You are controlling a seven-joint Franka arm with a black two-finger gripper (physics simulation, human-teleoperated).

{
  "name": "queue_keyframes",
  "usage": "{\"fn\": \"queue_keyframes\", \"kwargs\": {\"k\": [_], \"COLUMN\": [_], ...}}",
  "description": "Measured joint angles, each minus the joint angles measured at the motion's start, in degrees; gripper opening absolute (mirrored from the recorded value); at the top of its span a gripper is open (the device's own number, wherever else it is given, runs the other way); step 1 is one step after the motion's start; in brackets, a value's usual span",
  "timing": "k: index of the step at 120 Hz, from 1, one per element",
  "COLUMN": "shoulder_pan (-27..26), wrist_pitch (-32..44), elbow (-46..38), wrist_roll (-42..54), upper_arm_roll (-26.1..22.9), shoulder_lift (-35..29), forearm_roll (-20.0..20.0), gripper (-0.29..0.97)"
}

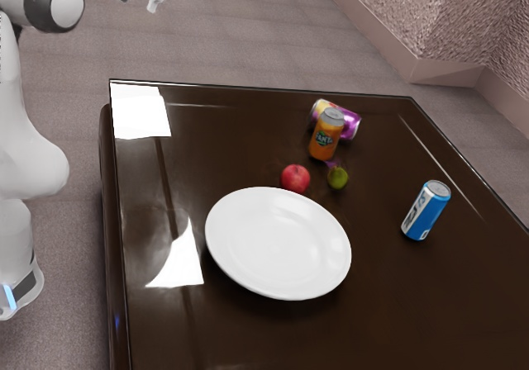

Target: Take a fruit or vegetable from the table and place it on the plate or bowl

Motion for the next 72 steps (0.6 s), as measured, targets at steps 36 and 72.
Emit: {"fn": "queue_keyframes", "kwargs": {"k": [36, 72], "shoulder_pan": [12.97, 14.8], "wrist_pitch": [22.66, 36.82], "elbow": [6.63, -5.65], "wrist_roll": [10.53, 13.99], "upper_arm_roll": [-15.04, -88.55], "shoulder_lift": [11.98, 5.46], "forearm_roll": [1.11, 3.96], "gripper": [0.66, 0.65]}}
